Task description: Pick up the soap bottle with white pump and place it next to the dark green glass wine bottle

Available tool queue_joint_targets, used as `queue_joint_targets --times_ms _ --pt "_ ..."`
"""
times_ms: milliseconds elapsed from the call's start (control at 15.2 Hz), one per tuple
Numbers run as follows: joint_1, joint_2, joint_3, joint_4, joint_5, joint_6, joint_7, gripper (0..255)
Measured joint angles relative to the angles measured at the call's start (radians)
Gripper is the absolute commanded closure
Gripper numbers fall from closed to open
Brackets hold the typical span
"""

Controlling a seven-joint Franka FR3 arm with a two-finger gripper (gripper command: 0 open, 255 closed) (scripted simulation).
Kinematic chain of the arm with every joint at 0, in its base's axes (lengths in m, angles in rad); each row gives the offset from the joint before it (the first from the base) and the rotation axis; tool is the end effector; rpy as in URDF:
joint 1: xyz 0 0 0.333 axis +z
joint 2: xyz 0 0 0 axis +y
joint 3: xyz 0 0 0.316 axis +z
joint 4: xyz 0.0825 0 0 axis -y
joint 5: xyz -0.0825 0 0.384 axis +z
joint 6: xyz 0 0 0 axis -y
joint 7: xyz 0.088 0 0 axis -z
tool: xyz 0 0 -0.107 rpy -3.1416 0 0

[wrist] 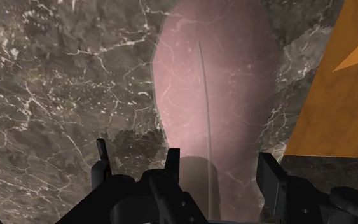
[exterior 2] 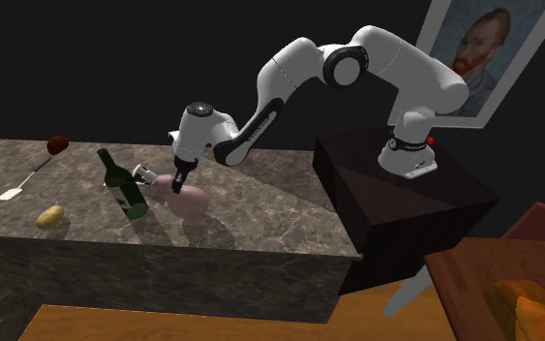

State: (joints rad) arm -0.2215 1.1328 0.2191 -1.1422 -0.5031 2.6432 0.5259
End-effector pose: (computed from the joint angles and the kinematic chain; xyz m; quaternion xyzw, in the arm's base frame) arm 0.7875 -0.0507 0.1495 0.9671 -0.1444 0.2084 0.0222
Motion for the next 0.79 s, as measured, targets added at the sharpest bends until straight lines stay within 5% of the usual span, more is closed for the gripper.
queue_joint_targets --times_ms 198,264,792 --pt "0.003 0.011 0.001 0.015 0.002 -0.008 -0.003 255" --pt "0.001 0.005 0.001 0.005 0.001 -0.005 -0.002 0" --pt "-0.006 -0.047 0.001 -0.072 -0.003 0.001 0.011 0"
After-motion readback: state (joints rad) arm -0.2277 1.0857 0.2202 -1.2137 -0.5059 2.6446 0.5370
